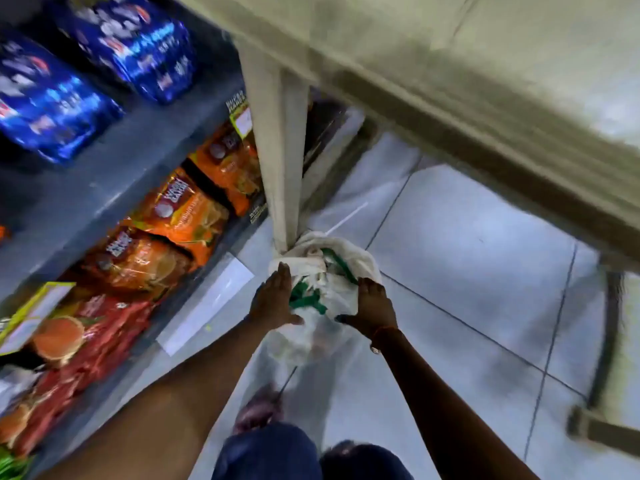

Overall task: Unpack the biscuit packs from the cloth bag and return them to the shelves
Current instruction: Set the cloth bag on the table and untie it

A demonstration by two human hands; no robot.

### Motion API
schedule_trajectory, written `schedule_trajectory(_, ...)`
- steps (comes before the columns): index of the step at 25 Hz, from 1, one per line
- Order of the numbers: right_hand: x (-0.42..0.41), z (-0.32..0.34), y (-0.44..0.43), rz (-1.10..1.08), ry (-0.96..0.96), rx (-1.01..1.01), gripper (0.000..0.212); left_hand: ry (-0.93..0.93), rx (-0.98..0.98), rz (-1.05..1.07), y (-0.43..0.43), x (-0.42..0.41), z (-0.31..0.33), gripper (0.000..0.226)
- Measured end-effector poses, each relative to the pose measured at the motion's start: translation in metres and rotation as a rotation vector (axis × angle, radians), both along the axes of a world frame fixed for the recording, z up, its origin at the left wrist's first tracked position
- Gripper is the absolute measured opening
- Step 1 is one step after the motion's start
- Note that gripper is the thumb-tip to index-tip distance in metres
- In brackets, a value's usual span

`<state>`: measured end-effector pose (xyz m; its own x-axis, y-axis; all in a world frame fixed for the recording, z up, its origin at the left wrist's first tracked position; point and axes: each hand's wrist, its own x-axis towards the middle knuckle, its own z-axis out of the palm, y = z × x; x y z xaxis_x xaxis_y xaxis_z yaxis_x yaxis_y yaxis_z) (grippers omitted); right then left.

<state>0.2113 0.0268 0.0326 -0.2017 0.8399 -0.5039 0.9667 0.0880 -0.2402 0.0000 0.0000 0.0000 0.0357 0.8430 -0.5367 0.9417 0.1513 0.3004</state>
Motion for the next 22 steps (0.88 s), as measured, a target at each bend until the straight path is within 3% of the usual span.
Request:
schedule_trajectory(4,-0.007,-0.074,0.026,-0.09,-0.003,-0.189,0.137,0.108,0.015,-0.072,0.045,-0.002,-0.064,0.124)
schedule_trajectory(6,-0.014,-0.105,0.032,-0.088,-0.013,-0.243,0.144,0.096,-0.029,-0.055,0.057,-0.002,-0.091,0.123)
schedule_trajectory(8,-0.023,-0.125,0.028,-0.082,0.007,-0.228,0.125,0.054,-0.052,-0.052,0.061,-0.003,-0.109,0.11)
schedule_trajectory(11,-0.028,-0.132,0.024,-0.142,0.043,-0.063,0.043,0.034,0.027,-0.061,0.06,-0.003,-0.11,0.046)
schedule_trajectory(12,-0.03,-0.122,0.022,-0.187,0.086,-0.037,0.033,0.023,0.038,-0.04,0.058,-0.004,-0.1,0.036)
schedule_trajectory(16,-0.031,-0.05,0.009,-0.427,0.365,0.001,0.033,-0.058,0.12,0.035,0.046,-0.007,-0.025,0.031)
schedule_trajectory(18,-0.028,-0.007,-0.003,-0.434,0.375,0.032,0.042,-0.071,0.167,0.033,0.039,-0.007,0.022,0.032)
schedule_trajectory(22,-0.028,0.096,-0.029,-0.486,0.383,0.068,0.032,-0.018,0.19,0.062,0.015,-0.014,0.13,0.033)
